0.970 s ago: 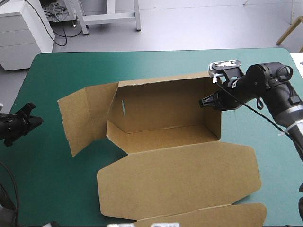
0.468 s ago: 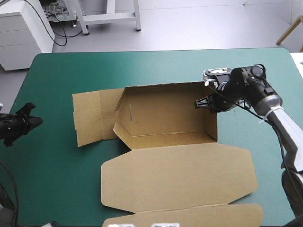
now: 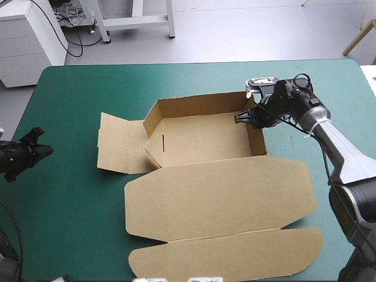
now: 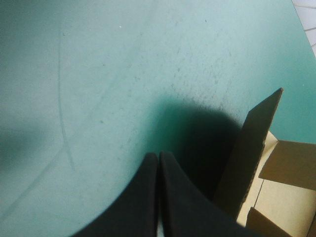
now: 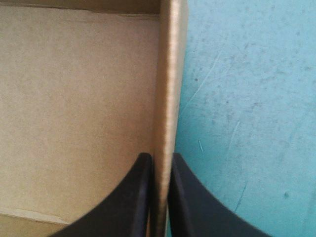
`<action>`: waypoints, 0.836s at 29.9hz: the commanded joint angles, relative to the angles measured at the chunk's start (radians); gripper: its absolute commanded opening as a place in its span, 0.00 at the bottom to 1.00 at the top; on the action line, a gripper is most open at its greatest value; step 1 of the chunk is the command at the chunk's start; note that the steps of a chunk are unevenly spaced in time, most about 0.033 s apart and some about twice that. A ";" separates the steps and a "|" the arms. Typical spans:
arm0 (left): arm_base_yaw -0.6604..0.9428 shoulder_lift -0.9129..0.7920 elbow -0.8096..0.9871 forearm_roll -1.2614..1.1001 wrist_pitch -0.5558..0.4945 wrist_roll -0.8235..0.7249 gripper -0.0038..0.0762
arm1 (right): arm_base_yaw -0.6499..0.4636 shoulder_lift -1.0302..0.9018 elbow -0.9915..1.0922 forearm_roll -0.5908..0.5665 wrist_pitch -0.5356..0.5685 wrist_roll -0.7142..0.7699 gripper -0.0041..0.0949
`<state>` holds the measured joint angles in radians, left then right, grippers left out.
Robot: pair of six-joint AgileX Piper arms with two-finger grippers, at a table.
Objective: Fold the box
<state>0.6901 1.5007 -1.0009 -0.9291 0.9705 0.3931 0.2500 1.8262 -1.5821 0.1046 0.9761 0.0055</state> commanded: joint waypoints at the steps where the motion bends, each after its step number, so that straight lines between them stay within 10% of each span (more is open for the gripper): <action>1: 0.000 -0.043 -0.022 -0.052 0.002 -0.001 0.04 | 0.000 -0.034 -0.038 0.007 0.048 -0.011 0.32; 9: 0.000 -0.043 -0.022 -0.052 0.002 -0.001 0.04 | 0.000 -0.034 -0.154 0.007 0.100 -0.015 0.93; 25: 0.000 -0.043 -0.022 -0.052 0.006 -0.001 0.04 | 0.000 -0.190 -0.382 0.009 0.228 0.035 0.94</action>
<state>0.6901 1.5007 -1.0009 -0.9291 0.9706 0.3931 0.2509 1.7370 -1.9319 0.0950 1.2322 0.0358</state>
